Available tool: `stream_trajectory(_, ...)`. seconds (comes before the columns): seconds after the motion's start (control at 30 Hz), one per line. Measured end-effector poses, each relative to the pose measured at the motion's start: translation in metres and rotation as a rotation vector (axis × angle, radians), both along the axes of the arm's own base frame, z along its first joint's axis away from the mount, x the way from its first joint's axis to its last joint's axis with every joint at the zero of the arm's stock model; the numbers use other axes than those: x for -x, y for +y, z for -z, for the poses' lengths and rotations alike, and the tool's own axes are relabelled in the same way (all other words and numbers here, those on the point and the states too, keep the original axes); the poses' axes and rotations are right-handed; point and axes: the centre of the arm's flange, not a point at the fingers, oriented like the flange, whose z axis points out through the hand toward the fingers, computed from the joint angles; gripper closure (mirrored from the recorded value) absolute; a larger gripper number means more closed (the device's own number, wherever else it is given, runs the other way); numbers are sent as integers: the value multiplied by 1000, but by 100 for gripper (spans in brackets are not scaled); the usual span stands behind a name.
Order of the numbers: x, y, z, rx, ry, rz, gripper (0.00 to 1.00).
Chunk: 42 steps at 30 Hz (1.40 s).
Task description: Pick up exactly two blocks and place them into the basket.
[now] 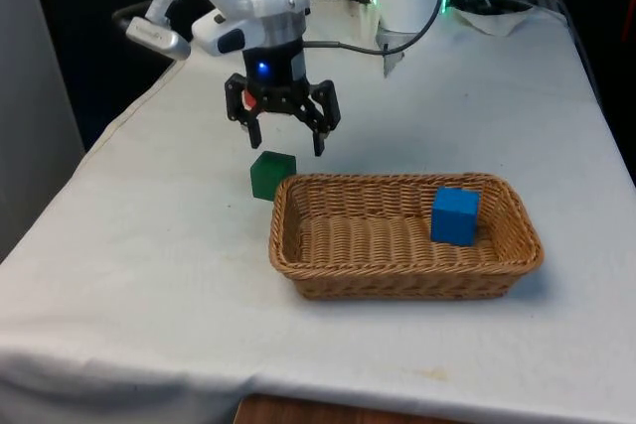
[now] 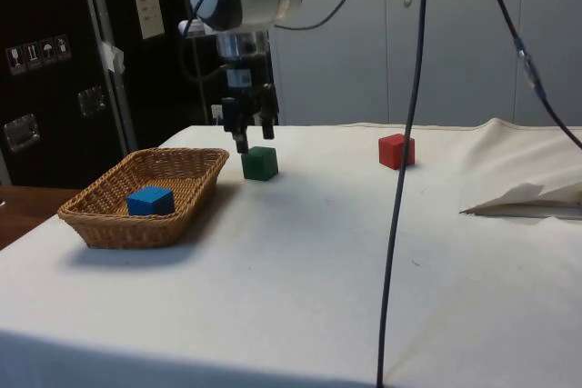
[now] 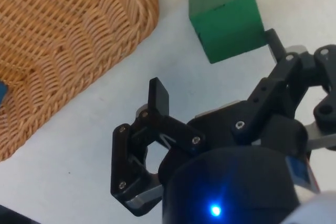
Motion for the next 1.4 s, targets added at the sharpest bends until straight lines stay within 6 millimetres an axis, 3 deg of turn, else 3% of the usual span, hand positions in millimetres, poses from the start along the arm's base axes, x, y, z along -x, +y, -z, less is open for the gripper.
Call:
stream_trajectory(0.37, 2, -11, 9, 16, 13, -9, 0)
stream_trajectory(0.83, -11, -7, 33, -19, 3, -4, 0)
stream_trajectory(0.87, -12, -7, 36, -23, 1, -4, 3)
stream_trajectory(0.93, -15, -7, 40, -30, -1, -3, 21)
stream_trajectory(1.07, -18, -8, 44, -43, -3, -2, 66)
stream_trajectory(1.1, -18, -8, 45, -44, -2, -3, 87)
stream_trajectory(1.13, -18, -8, 45, -44, -2, -3, 96)
stream_trajectory(1.4, -19, -8, 44, -46, -1, -3, 97)
